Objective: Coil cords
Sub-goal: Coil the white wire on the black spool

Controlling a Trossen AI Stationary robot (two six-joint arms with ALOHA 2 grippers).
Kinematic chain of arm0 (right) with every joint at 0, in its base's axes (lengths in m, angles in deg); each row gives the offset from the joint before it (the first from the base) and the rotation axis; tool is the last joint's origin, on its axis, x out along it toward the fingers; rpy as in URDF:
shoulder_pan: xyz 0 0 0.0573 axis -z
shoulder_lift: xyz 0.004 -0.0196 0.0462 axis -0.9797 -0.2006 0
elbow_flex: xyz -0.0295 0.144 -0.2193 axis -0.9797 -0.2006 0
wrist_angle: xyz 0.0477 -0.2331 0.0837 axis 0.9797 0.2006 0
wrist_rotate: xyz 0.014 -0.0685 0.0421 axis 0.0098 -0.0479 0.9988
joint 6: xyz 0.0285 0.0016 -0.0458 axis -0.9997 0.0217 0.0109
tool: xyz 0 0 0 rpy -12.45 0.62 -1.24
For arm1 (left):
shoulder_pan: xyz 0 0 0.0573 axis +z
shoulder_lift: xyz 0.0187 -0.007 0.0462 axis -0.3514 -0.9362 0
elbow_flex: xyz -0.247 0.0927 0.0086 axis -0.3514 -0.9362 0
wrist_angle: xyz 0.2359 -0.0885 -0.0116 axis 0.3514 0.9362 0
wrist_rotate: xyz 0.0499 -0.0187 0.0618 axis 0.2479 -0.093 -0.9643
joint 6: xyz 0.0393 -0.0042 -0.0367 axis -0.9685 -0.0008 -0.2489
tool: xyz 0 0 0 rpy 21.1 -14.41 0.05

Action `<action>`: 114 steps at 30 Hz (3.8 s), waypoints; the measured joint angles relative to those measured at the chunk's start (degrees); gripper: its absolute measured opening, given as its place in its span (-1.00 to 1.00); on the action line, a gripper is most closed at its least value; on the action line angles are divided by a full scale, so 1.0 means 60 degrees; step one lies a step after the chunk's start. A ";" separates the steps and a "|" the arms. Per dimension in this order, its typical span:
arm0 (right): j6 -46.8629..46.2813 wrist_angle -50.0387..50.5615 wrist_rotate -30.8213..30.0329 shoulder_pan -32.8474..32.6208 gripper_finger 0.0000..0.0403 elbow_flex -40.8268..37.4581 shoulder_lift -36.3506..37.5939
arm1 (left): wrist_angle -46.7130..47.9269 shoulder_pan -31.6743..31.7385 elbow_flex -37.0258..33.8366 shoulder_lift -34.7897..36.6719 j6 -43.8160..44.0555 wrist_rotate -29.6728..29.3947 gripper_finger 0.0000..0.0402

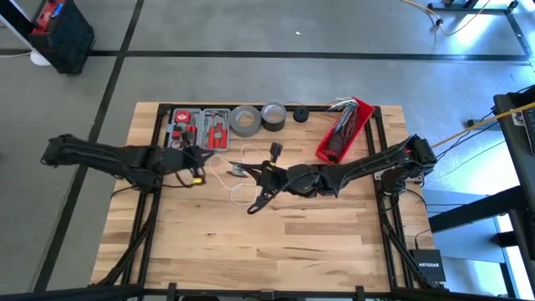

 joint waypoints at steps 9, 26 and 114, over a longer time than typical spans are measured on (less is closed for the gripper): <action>-0.0730 0.0660 0.0903 0.0603 -0.97 -0.0007 -0.0277 | 0.0296 -0.0007 0.0004 0.2076 0.0191 0.0201 -1.00; -0.0721 -0.0863 -0.0426 0.1573 -0.97 -0.0015 -0.1837 | -0.2453 -0.0018 0.0007 0.1617 0.2078 0.2799 -1.00; 0.0026 -0.1468 -0.2343 -0.0381 -0.97 -0.0055 -0.0144 | -0.2143 -0.0204 0.0594 -0.3902 0.0732 0.1467 -1.00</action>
